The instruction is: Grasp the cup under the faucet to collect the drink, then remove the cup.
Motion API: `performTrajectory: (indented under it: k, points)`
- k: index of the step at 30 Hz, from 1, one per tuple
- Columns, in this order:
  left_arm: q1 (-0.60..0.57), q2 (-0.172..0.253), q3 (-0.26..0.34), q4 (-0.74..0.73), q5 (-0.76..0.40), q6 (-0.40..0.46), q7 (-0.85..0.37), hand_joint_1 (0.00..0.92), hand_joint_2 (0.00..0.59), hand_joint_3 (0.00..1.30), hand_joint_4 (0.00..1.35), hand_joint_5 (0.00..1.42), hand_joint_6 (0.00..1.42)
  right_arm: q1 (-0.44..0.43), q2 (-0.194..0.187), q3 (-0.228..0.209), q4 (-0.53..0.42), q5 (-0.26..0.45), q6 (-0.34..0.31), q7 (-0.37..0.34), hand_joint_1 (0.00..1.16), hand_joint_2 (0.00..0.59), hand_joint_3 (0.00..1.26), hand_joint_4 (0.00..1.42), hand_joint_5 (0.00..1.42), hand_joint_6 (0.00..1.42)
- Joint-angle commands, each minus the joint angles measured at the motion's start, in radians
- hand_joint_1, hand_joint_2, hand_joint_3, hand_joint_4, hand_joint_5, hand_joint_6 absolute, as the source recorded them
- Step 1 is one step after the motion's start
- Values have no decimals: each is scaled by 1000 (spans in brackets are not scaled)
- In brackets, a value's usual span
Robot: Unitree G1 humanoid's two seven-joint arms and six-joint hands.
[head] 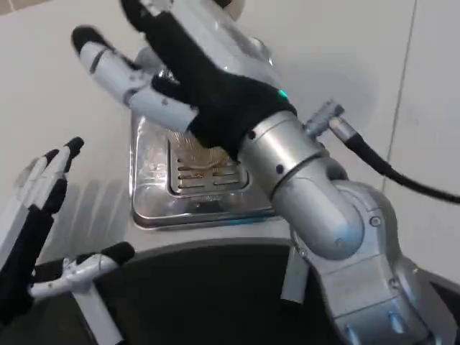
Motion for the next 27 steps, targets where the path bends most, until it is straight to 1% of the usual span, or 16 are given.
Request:
performTrajectory:
  k: [1,3,7,8,9,11,14,16,20,25,27]
  points:
    - [-36,-15,-24,41,24,29,46,110,35,0,0,0,0,-28,8,54,-7,-51,17,78,6,490,0,0,0,0]
    - [-60,-24,-31,49,32,45,66,76,36,0,0,0,0,-39,5,65,-4,-87,20,101,0,496,0,0,0,0]
    - [-90,-35,-39,56,39,65,91,65,36,0,0,0,0,-49,13,72,6,-145,27,137,0,501,0,0,0,0]
    - [-103,-39,-42,59,34,65,92,48,35,0,0,0,0,-50,12,73,9,-158,25,142,0,512,0,0,0,0]
    - [-117,-41,-45,62,27,62,89,32,36,0,0,0,0,-50,12,72,11,-169,23,147,0,514,0,0,0,0]
    - [-137,-43,-50,71,11,53,79,9,21,0,0,0,0,-53,11,70,18,-183,18,166,0,514,0,0,0,0]
    - [-172,-44,-63,98,-13,36,61,7,18,0,0,0,0,-52,11,64,28,-194,9,182,0,516,0,0,0,0]
    - [-197,-49,-74,118,-27,32,54,35,12,0,0,0,0,-48,14,58,33,-196,6,184,0,517,0,0,0,0]
    - [-241,-66,-94,162,-45,30,42,126,24,0,0,0,0,-40,20,49,37,-209,-2,186,0,518,0,0,0,0]
    - [-279,-88,-117,201,-84,11,15,259,39,0,0,0,0,-36,31,41,41,-221,-4,182,0,521,0,0,0,0]
    - [-287,-93,-124,210,-88,3,11,280,41,0,0,0,0,-34,35,40,42,-224,-4,184,1,525,0,0,0,0]
